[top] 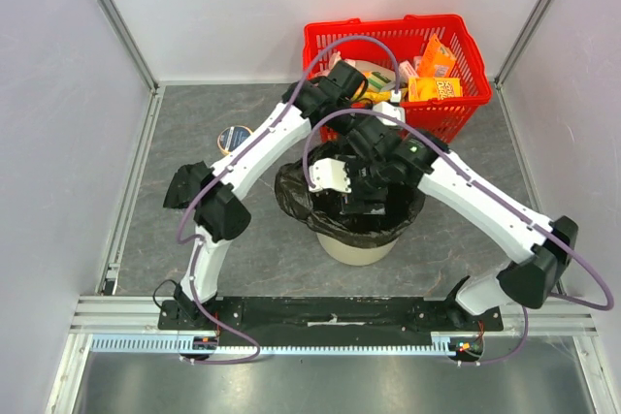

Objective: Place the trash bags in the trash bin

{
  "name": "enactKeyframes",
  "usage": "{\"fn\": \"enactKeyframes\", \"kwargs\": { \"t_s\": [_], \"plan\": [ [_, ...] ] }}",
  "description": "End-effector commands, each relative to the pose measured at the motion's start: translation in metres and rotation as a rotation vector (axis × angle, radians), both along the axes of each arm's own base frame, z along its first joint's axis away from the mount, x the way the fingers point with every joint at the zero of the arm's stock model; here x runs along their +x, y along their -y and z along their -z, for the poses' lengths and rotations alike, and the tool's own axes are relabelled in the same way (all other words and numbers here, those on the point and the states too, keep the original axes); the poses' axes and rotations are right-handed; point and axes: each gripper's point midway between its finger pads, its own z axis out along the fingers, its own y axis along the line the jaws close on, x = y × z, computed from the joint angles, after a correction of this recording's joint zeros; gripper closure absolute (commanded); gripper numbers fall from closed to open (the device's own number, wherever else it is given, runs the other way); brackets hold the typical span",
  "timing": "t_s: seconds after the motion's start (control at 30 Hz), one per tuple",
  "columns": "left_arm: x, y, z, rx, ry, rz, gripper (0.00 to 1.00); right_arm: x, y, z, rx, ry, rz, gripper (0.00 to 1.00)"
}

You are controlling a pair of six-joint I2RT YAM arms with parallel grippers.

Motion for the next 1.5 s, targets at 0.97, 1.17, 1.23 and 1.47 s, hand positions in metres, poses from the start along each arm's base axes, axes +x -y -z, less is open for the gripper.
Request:
{"fn": "enactKeyframes", "kwargs": {
  "t_s": [0.97,1.17,1.23,1.47],
  "plan": [
    [-0.004,-0.032,0.017,0.089,-0.128,-0.169,0.91,0.031,0.03,-0.159,0.351,0.356,0.183,0.18],
    [-0.007,-0.032,0.004,0.052,-0.127,-0.174,0.7,0.033,0.053,-0.167,0.375,0.381,0.258,0.18],
    [-0.009,-0.031,-0.003,0.034,-0.123,-0.173,0.57,0.034,0.059,-0.167,0.38,0.384,0.283,0.18],
    [-0.011,-0.032,-0.025,-0.023,-0.115,-0.189,0.13,0.032,0.071,-0.163,0.388,0.382,0.334,0.18]
  ]
}}
